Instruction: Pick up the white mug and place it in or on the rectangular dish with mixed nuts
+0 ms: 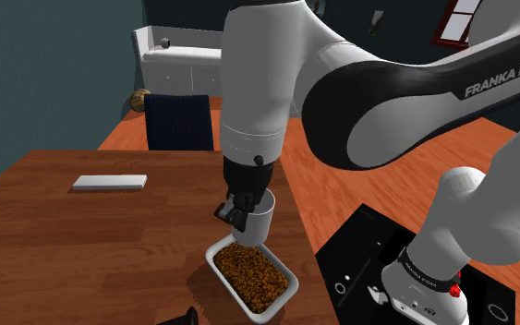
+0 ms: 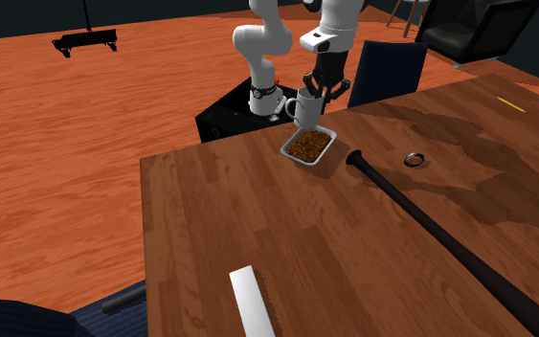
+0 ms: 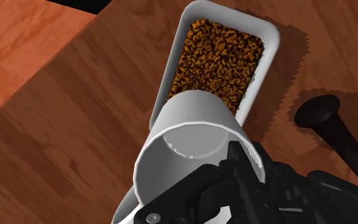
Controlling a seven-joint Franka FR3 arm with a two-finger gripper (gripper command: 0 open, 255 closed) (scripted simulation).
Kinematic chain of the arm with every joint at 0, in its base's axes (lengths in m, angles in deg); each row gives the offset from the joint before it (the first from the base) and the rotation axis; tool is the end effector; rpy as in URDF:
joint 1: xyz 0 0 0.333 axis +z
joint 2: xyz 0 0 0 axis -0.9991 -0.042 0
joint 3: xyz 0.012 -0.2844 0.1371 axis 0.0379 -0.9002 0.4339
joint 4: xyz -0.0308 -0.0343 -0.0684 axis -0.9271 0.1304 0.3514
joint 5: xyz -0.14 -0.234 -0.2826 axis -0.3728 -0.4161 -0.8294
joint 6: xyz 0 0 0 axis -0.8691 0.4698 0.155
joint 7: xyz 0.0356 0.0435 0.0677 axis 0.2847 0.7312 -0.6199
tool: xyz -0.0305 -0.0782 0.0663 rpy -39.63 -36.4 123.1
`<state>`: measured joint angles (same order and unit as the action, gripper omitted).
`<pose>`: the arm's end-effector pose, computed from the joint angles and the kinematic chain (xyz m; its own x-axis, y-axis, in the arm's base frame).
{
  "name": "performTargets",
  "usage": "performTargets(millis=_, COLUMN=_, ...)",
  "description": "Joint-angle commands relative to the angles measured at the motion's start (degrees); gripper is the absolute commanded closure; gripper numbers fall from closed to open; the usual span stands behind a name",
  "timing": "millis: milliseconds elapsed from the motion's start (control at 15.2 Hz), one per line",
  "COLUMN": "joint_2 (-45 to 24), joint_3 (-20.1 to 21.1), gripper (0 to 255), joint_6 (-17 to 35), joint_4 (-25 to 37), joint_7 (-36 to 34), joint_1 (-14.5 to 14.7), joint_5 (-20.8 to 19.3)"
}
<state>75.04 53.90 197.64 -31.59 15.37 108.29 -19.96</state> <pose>0.3043 0.4066 0.4828 0.9721 0.2294 0.0486 0.2284 -0.9732 0.0250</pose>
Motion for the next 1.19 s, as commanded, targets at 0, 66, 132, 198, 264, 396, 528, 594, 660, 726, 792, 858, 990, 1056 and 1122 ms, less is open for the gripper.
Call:
performTargets(millis=0, joint_2=-0.2, joint_3=0.1, gripper=255, joint_6=1.4, joint_4=-1.2, joint_7=-0.1, joint_1=0.0, joint_5=-0.1)
performTargets(millis=66, joint_2=-0.4, joint_3=0.2, gripper=255, joint_6=2.2, joint_4=-1.8, joint_7=-0.3, joint_1=0.0, joint_5=-0.2)
performTargets(millis=132, joint_2=-0.7, joint_3=0.3, gripper=255, joint_6=3.0, joint_4=-2.3, joint_7=-0.4, joint_1=0.0, joint_5=-0.3)
performTargets(millis=198, joint_2=-0.9, joint_3=0.4, gripper=255, joint_6=3.7, joint_4=-2.9, joint_7=-0.5, joint_1=0.0, joint_5=-0.4)
performTargets(millis=264, joint_2=-1.2, joint_3=0.5, gripper=255, joint_6=4.5, joint_4=-3.4, joint_7=-0.6, joint_1=0.0, joint_5=-0.5)
performTargets(millis=396, joint_2=-1.8, joint_3=0.6, gripper=255, joint_6=6.1, joint_4=-4.5, joint_7=-0.9, joint_1=0.0, joint_5=-0.8)
performTargets(millis=528, joint_2=-2.4, joint_3=0.8, gripper=255, joint_6=7.6, joint_4=-5.5, joint_7=-1.2, joint_1=0.0, joint_5=-1.1)
performTargets(millis=594, joint_2=-2.8, joint_3=0.9, gripper=255, joint_6=8.4, joint_4=-6.0, joint_7=-1.4, joint_1=0.0, joint_5=-1.3)
performTargets(millis=660, joint_2=-3.1, joint_3=1.0, gripper=255, joint_6=9.2, joint_4=-6.4, joint_7=-1.6, joint_1=0.0, joint_5=-1.5)
performTargets(millis=726, joint_2=-3.5, joint_3=1.1, gripper=255, joint_6=10.0, joint_4=-6.9, joint_7=-1.8, joint_1=0.0, joint_5=-1.7)
performTargets(millis=792, joint_2=-3.9, joint_3=1.2, gripper=255, joint_6=10.7, joint_4=-7.3, joint_7=-2.0, joint_1=-0.1, joint_5=-2.0)
performTargets(millis=858, joint_2=-4.3, joint_3=1.3, gripper=255, joint_6=11.5, joint_4=-7.8, joint_7=-2.2, joint_1=-0.1, joint_5=-2.2)
performTargets(millis=990, joint_2=-4.6, joint_3=1.3, gripper=255, joint_6=12.2, joint_4=-8.1, joint_7=-2.4, joint_1=-0.1, joint_5=-2.4)
performTargets(millis=1056, joint_2=-4.7, joint_3=1.3, gripper=255, joint_6=12.2, joint_4=-8.1, joint_7=-2.4, joint_1=-0.1, joint_5=-2.4)
performTargets(millis=1122, joint_2=-4.7, joint_3=1.3, gripper=255, joint_6=12.2, joint_4=-8.1, joint_7=-2.4, joint_1=-0.1, joint_5=-2.4)
